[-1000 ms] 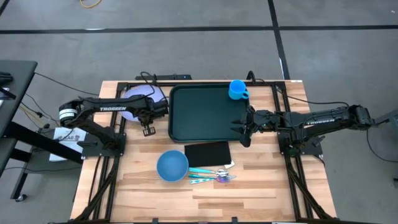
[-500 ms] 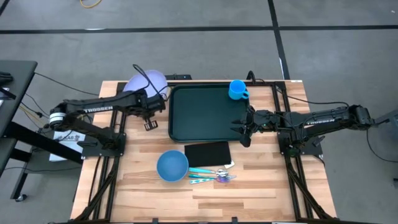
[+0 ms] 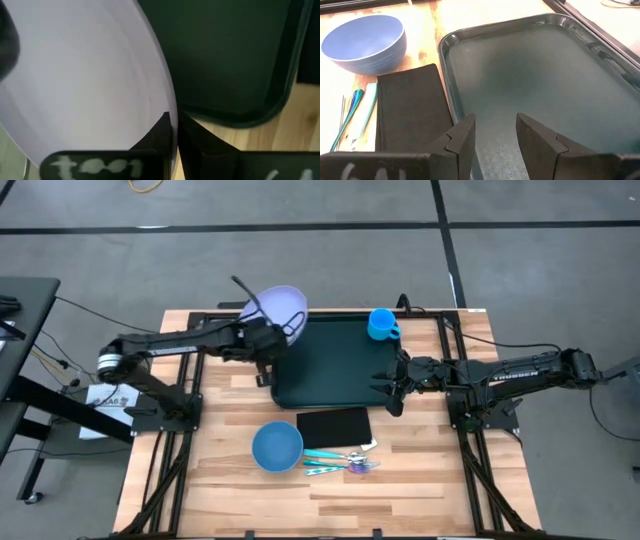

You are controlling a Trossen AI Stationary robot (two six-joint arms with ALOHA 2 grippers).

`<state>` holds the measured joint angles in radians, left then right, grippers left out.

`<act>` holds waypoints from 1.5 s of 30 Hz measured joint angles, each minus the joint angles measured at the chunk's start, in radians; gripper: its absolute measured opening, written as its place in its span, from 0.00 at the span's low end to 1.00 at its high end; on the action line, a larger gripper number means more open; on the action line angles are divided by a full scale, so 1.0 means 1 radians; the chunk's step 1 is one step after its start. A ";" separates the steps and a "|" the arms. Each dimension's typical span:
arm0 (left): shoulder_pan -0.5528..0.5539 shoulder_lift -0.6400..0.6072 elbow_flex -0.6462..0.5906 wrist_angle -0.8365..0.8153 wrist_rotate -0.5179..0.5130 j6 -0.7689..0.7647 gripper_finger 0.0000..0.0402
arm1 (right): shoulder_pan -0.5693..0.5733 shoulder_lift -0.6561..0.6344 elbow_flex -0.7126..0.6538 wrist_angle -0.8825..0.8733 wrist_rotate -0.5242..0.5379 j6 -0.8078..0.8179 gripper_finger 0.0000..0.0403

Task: Set up tray
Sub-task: Put the violet plate under the blue mug on the black tray

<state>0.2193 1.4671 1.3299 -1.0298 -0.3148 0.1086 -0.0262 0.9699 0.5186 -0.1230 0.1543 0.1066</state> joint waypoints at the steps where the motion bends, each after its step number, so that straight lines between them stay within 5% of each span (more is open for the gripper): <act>1: -0.005 0.033 0.024 0.000 -0.003 -0.005 0.00 | 0.000 0.000 0.000 0.000 0.000 0.000 0.33; 15: -0.073 0.443 0.369 0.012 -0.006 0.038 0.00 | 0.000 0.000 0.000 -0.005 0.000 0.000 0.33; 29: -0.129 0.582 0.374 0.169 -0.008 0.081 0.00 | 0.000 0.000 0.000 -0.012 0.002 0.000 0.33; 45: -0.142 0.599 0.374 0.217 0.075 0.106 0.00 | 0.000 -0.003 0.000 -0.007 0.003 0.010 0.32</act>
<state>0.0776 2.0659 1.7042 -0.8127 -0.2397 0.2146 -0.0265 0.9665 0.5190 -0.1303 0.1570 0.1161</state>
